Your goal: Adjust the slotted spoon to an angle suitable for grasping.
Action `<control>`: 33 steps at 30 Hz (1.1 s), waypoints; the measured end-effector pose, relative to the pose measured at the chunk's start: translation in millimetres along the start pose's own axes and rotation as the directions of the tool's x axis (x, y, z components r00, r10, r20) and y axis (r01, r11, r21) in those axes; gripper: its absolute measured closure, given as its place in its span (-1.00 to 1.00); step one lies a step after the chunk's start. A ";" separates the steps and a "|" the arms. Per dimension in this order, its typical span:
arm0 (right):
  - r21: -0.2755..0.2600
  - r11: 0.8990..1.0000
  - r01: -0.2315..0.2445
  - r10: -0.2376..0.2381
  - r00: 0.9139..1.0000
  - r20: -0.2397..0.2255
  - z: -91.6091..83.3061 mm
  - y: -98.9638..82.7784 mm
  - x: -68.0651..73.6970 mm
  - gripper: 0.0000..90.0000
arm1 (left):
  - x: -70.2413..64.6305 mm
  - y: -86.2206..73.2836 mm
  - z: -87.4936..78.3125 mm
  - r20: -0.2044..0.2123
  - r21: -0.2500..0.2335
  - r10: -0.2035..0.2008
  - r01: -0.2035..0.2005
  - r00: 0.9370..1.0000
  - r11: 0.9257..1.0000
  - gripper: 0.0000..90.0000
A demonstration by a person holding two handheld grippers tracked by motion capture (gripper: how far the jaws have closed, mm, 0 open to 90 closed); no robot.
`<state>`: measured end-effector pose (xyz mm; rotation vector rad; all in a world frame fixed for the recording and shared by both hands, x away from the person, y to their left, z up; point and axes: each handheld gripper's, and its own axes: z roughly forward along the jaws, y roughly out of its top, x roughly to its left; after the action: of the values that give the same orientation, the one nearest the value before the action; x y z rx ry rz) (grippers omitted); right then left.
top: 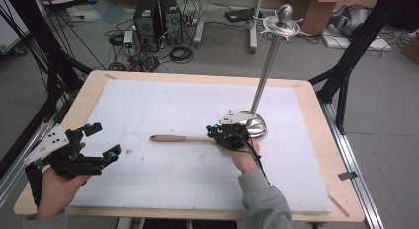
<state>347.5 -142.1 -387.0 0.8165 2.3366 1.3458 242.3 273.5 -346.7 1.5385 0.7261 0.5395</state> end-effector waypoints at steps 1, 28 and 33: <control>0.000 1.000 0.000 0.000 1.000 0.000 0.0 0.0 0.0 0.99 | 0.1 -0.3 0.0 0.001 0.001 0.000 0.000 1.000 1.000 -0.96; 0.164 0.985 -0.047 0.036 0.997 0.066 50.6 -12.8 -9.4 1.00 | 0.8 -3.5 -0.4 0.004 0.014 -0.006 0.006 1.000 1.000 -0.96; 0.187 0.980 -0.064 0.049 0.995 0.083 54.1 -11.9 -6.8 1.00 | 0.6 -3.7 -0.1 0.005 0.018 -0.003 0.003 1.000 1.000 -0.96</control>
<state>377.9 -114.2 -424.5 0.9801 2.4234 1.1029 242.2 274.1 -350.4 1.5551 0.7311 0.5283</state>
